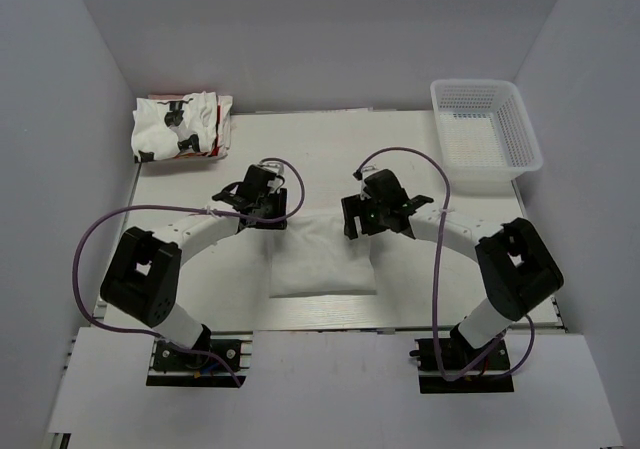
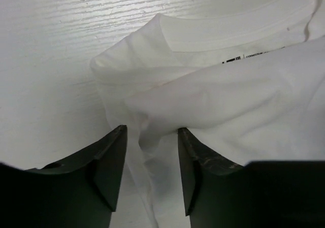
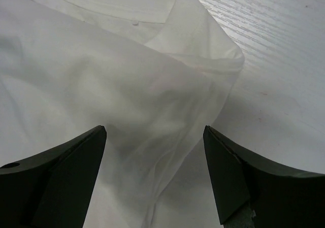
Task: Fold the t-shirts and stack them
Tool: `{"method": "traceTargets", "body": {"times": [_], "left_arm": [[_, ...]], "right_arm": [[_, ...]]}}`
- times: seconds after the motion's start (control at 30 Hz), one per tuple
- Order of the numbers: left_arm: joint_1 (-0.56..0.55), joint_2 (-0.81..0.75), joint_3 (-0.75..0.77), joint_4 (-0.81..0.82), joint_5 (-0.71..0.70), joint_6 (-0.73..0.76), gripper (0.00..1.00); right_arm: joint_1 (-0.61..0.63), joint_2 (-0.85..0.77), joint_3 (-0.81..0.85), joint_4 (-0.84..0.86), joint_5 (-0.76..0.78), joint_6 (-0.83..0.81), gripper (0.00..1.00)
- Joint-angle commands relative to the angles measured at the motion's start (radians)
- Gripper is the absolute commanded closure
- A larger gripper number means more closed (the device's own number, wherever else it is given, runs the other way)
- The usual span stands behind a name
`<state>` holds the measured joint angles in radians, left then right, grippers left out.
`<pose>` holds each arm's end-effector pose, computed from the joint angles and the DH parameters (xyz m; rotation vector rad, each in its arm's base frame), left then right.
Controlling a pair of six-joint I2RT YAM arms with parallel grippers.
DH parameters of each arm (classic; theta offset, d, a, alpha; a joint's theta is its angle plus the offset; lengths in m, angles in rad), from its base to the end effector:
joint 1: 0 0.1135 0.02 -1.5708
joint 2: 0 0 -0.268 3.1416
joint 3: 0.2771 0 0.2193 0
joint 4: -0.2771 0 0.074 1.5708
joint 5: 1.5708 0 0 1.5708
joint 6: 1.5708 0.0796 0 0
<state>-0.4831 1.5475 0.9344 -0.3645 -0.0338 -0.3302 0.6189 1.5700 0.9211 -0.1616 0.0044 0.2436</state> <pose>0.2728 -0.1401 0.1818 0.1831 2.5641 -0.2708 0.2690 0.1911 0.1905 -0.4492 2.3773 0.3993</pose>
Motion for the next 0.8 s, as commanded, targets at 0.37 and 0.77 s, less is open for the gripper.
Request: {"method": "traceTargets", "body": {"times": [0.37,0.77], "left_arm": [[-0.005,0.045,0.081,0.061,0.011,0.008,1.00],[-0.005,-0.280,-0.009,0.093,0.043,-0.050,1.00]], "right_arm": [[-0.008,0.070,0.064,0.186,-0.020,0.029,0.98],[-0.008,-0.218,-0.016,0.129,-0.026,0.074,1.00]]}}
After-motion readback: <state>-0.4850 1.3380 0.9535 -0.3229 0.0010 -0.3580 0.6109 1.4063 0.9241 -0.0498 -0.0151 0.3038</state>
